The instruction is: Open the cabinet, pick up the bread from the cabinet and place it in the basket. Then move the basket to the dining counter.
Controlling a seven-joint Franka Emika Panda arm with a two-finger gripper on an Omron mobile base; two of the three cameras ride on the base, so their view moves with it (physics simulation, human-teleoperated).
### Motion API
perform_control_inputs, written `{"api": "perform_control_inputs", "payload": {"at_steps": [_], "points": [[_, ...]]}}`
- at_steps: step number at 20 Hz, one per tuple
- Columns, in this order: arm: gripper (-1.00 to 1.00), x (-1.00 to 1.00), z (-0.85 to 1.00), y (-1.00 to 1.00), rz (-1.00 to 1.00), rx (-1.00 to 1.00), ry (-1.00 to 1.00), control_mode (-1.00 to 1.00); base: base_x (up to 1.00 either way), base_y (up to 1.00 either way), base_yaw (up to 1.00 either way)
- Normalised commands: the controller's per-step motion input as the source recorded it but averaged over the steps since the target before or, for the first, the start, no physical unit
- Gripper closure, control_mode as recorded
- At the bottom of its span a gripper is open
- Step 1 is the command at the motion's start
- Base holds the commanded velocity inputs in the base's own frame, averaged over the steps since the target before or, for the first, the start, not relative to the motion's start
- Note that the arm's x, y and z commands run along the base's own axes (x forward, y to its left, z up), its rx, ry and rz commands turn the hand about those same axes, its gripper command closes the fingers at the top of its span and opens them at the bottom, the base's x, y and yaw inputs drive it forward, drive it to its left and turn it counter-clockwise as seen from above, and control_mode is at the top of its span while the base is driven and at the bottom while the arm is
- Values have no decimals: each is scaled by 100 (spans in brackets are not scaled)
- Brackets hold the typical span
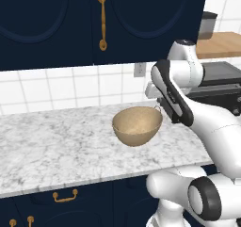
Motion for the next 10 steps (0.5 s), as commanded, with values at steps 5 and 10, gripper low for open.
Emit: {"api": "perform_control_inputs", "payload": {"at_steps": [5,10], "points": [[-100,-47,0,1,5,0,-9,-100,0,0,0],[-100,-83,19,17,1,0,-47,-100,0,0,0]]}}
